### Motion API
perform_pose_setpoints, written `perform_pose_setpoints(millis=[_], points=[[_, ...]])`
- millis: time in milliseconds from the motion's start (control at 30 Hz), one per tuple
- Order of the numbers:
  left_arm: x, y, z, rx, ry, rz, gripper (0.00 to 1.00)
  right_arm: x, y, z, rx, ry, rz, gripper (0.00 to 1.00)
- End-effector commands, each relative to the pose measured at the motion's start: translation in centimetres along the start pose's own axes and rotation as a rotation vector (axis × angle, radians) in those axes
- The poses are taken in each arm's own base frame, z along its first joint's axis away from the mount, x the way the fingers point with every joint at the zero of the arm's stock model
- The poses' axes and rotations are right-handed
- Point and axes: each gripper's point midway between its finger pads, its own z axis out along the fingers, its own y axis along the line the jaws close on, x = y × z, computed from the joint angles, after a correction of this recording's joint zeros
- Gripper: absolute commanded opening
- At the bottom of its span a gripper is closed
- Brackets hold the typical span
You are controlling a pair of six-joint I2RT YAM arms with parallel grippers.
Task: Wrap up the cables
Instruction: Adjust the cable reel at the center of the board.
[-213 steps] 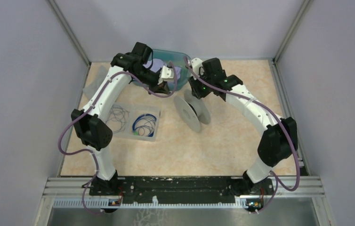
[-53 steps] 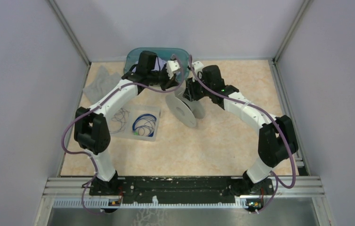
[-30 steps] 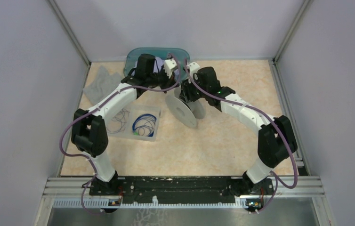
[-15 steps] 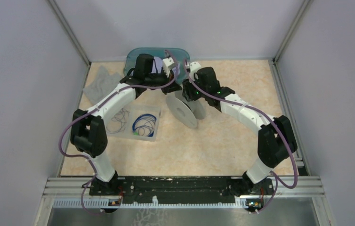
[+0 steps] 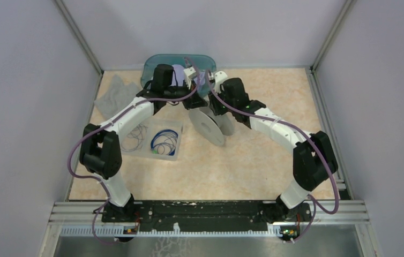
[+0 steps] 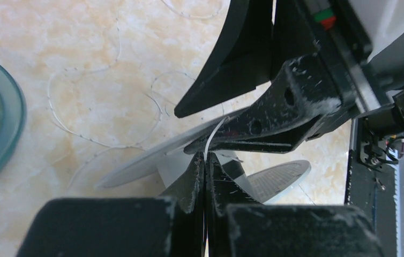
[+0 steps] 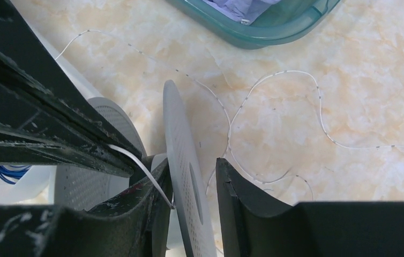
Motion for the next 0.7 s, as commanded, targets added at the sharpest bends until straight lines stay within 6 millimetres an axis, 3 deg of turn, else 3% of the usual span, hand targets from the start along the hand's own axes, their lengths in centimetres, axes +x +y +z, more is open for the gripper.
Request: perform_pose_setpoints(millis=[0, 267, 667], points=[[-0.5, -0.8, -0.6, 0.021, -0.035, -0.012, 0.01, -1.7, 0.6, -0.2, -0.010, -0.068, -0.012, 0.35], [0.0, -0.3, -0.9, 0.003, -0.045, -0.046, 0.01, -1.5, 0.9, -0.3, -0.027, -0.062, -0.009, 0.35], [0.2, 0.7, -1.1, -0.028, -0.054, -0.096, 0.01, -3.0, 2.2, -1.9, -0.124, -0.103, 0.015, 0.38]])
